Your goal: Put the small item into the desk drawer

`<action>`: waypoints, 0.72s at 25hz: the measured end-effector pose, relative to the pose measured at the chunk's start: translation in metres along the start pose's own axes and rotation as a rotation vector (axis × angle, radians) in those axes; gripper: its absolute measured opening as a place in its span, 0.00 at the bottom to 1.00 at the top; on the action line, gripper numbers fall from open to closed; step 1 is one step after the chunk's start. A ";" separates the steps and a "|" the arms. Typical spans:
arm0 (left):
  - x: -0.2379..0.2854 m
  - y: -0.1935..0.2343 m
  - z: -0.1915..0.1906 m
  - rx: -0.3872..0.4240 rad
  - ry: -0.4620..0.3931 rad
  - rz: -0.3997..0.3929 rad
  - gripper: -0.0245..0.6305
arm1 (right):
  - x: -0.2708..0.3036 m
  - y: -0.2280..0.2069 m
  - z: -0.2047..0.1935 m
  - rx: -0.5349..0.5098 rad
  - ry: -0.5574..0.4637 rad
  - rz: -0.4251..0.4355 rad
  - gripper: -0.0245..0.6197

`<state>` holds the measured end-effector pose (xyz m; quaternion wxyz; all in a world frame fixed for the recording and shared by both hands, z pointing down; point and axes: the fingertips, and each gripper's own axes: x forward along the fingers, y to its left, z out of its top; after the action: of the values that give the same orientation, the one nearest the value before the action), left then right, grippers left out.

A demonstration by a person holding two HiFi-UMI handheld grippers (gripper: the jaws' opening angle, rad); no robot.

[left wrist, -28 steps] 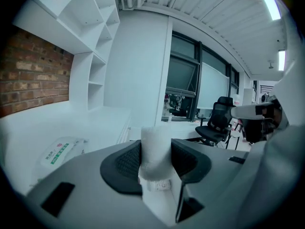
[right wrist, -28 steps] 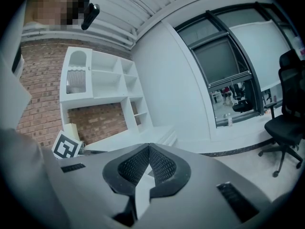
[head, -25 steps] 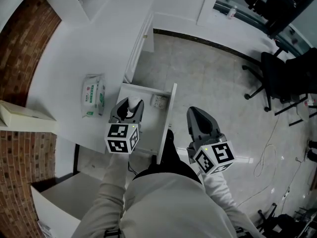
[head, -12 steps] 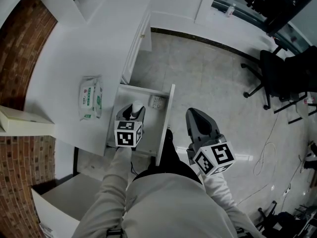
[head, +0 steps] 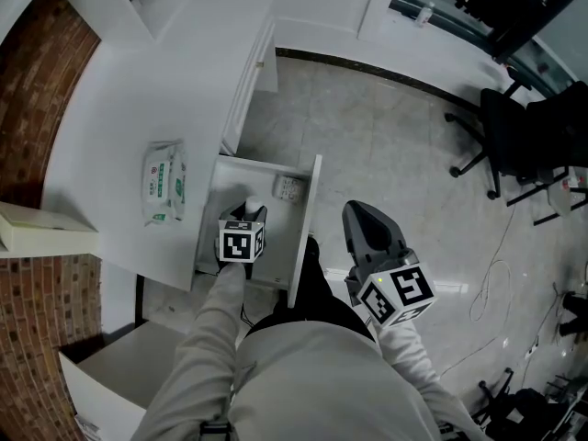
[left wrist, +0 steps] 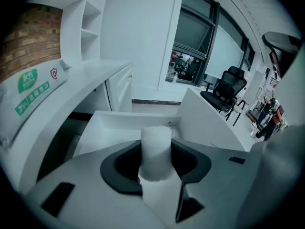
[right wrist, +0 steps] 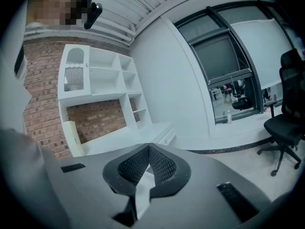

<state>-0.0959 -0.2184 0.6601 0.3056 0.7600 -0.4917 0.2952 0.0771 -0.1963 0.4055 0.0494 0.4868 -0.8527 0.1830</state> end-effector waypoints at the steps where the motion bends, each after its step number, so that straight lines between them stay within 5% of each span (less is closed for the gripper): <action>1: 0.003 0.000 -0.003 -0.004 0.012 0.000 0.32 | -0.001 -0.001 0.000 0.000 0.001 -0.003 0.08; 18: 0.064 0.008 -0.089 -0.018 0.286 0.012 0.32 | -0.002 -0.015 -0.004 0.003 0.027 -0.025 0.08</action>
<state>-0.0943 -0.1902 0.7660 0.3776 0.7043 -0.4504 0.3981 0.0907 -0.1999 0.4125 0.0625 0.4951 -0.8455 0.1900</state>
